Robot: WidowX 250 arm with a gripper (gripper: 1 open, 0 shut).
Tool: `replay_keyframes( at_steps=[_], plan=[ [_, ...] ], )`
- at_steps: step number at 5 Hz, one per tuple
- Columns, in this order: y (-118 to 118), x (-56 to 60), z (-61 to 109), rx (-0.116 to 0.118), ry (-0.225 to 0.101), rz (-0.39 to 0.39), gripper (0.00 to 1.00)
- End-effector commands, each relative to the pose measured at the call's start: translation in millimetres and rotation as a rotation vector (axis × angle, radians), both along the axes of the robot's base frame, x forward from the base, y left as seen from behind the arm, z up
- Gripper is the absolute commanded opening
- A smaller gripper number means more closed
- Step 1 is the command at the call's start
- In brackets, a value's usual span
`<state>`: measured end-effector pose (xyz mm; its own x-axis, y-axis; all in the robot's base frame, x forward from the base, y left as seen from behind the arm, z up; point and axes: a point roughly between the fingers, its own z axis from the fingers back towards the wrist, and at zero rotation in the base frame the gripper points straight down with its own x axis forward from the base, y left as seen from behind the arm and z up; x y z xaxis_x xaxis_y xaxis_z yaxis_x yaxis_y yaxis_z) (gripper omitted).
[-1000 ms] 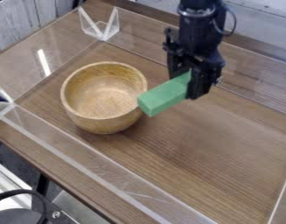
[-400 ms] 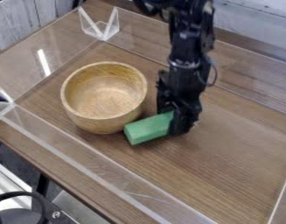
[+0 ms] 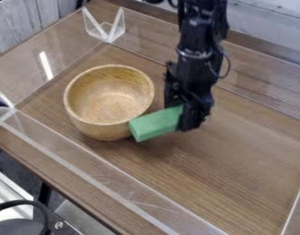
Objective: Remove the green block from inside the brown bowl and put it on the table
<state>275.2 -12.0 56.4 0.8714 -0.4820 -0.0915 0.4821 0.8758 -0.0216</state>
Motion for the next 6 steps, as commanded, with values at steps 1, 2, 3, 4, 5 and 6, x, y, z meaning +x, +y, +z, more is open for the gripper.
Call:
replay_keyframes(
  at_steps=[1, 2, 3, 4, 5, 6],
  plan=[
    [1, 13.7, 9.3, -0.045, -0.074, -0.022, 0.0],
    [4, 13.8, 0.9, -0.084, -0.055, -0.029, 0.0],
    [6, 15.7, -6.6, -0.124, -0.039, -0.036, 0.0],
    [7, 14.5, -15.9, -0.097, -0.027, -0.043, 1.0],
    [9, 14.4, -22.1, -0.069, -0.016, -0.046, 0.0],
    [7, 14.8, -25.3, -0.049, -0.016, -0.057, 0.0]
  ],
)
